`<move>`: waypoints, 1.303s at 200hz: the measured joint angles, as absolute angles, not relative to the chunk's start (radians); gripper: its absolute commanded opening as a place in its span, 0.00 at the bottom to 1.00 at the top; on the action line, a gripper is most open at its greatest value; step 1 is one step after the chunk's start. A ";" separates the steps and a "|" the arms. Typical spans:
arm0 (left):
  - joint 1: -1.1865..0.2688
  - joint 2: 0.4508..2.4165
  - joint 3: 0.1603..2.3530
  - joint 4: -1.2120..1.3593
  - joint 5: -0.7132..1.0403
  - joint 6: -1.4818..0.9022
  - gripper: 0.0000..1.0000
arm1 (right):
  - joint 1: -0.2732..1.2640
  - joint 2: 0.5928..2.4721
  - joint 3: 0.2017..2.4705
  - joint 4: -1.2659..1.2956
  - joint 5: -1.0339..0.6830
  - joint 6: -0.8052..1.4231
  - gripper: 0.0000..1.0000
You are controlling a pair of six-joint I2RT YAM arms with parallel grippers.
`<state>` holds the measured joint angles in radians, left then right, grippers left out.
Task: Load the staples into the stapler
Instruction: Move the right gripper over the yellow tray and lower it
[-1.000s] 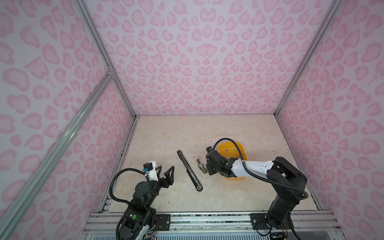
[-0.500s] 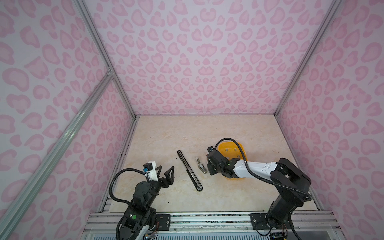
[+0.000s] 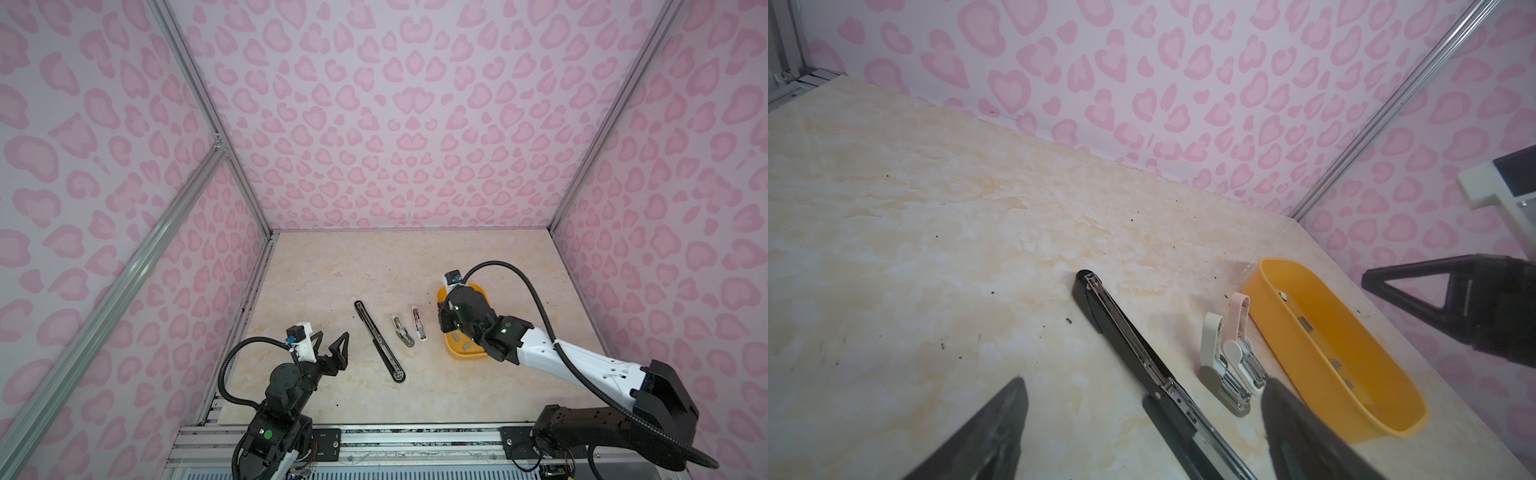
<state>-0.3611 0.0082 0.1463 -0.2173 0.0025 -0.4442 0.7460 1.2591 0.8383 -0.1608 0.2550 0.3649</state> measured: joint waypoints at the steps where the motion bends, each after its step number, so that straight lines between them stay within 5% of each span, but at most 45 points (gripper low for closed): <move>1: -0.361 0.008 0.146 -0.217 0.002 -0.444 0.94 | 0.741 1.257 0.837 -0.161 0.256 0.365 0.25; 68: -0.361 0.074 0.146 -0.214 0.000 -0.441 0.98 | 0.459 1.340 0.772 -0.209 0.155 0.377 0.32; 169: -0.361 0.134 0.155 -0.211 -0.027 -0.436 0.99 | 0.462 1.662 0.955 -0.238 -0.004 0.363 0.30; 260: -0.361 0.161 0.161 -0.210 -0.034 -0.437 1.00 | 0.485 1.720 0.976 -0.283 0.208 0.384 0.34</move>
<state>-0.3611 0.1612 0.1612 -0.2100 -0.0341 -0.4366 0.4854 1.7199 0.9764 -0.2829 0.2085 0.3840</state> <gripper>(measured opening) 0.996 0.335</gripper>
